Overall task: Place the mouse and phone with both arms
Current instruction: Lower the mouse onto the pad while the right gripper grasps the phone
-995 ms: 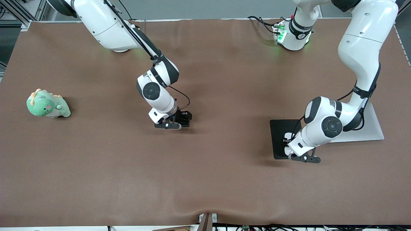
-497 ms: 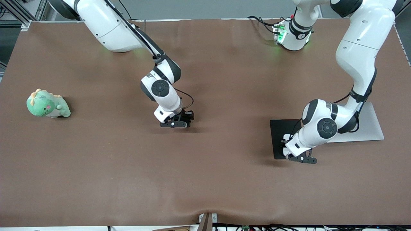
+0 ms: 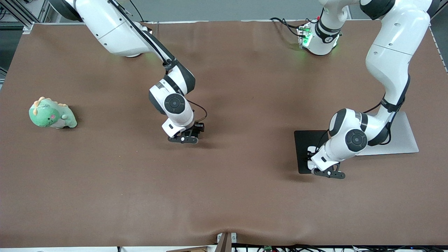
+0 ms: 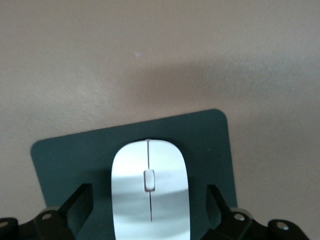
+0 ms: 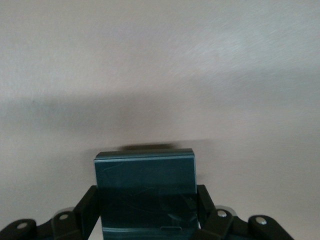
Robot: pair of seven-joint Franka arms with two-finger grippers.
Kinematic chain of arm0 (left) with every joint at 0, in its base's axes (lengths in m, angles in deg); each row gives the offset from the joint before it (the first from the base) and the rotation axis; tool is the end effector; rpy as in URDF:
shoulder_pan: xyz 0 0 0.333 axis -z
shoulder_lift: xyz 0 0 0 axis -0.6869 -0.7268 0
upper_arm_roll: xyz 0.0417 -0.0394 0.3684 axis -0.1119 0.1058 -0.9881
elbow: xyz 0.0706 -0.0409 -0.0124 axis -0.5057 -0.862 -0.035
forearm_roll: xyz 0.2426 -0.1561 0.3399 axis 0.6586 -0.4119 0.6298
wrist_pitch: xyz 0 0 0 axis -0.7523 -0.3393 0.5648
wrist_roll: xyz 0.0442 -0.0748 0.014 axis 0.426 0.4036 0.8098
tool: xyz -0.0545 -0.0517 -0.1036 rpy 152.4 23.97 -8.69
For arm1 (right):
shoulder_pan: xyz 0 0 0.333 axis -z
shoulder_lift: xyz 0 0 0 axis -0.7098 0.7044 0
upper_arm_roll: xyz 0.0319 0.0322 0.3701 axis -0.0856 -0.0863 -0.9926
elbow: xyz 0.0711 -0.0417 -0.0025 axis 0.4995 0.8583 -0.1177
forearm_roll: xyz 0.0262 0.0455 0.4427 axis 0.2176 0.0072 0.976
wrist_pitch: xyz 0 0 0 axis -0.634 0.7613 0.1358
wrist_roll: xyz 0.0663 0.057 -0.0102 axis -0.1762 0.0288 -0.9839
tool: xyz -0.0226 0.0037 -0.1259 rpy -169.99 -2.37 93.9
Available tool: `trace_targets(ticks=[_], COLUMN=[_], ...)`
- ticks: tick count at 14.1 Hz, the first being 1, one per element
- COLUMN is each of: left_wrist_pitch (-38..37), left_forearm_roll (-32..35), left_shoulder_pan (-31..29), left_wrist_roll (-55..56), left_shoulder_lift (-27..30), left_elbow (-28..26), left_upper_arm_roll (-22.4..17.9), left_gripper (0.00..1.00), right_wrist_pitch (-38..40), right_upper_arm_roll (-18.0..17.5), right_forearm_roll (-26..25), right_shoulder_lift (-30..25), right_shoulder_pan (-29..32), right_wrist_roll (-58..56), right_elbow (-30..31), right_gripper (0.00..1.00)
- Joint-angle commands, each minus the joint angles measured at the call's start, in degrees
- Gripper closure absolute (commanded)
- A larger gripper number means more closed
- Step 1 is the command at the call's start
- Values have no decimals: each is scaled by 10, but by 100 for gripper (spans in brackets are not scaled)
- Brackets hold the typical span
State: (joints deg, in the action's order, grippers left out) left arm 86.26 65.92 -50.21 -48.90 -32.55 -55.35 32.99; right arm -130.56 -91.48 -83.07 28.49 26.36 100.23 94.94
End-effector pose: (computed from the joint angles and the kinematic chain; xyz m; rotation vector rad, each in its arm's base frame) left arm 0.7362 -0.1379 0.1768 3.0967 -0.2668 0.0377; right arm 0.5937 0.3904 0.1890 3.1078 -0.1520 -0.0962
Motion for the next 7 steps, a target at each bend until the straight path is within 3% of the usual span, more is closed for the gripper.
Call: trace_targets(ticks=[1, 5, 7], left_wrist_pitch=[-39, -161, -221], left_forearm_roll=[10, -6, -38], left_shoulder_pan=[-6, -7, -10], left_wrist_roll=[2, 1, -6], left_shoulder_lift=[62, 139, 171], left_elbow=[-4, 36, 61], left_upper_arm_roll=[4, 10, 11], left_gripper=[0, 0, 0], right_wrist_pitch=[17, 20, 36], right_upper_arm_roll=[-19, -38, -82], right_forearm_roll=[-20, -16, -16], right_shoulder_lift=[-23, -55, -71], right_shoulder_pan=[32, 89, 157], right_wrist_roll=[22, 6, -22], right_elbow=[8, 33, 56], right_gripper=[100, 100, 100])
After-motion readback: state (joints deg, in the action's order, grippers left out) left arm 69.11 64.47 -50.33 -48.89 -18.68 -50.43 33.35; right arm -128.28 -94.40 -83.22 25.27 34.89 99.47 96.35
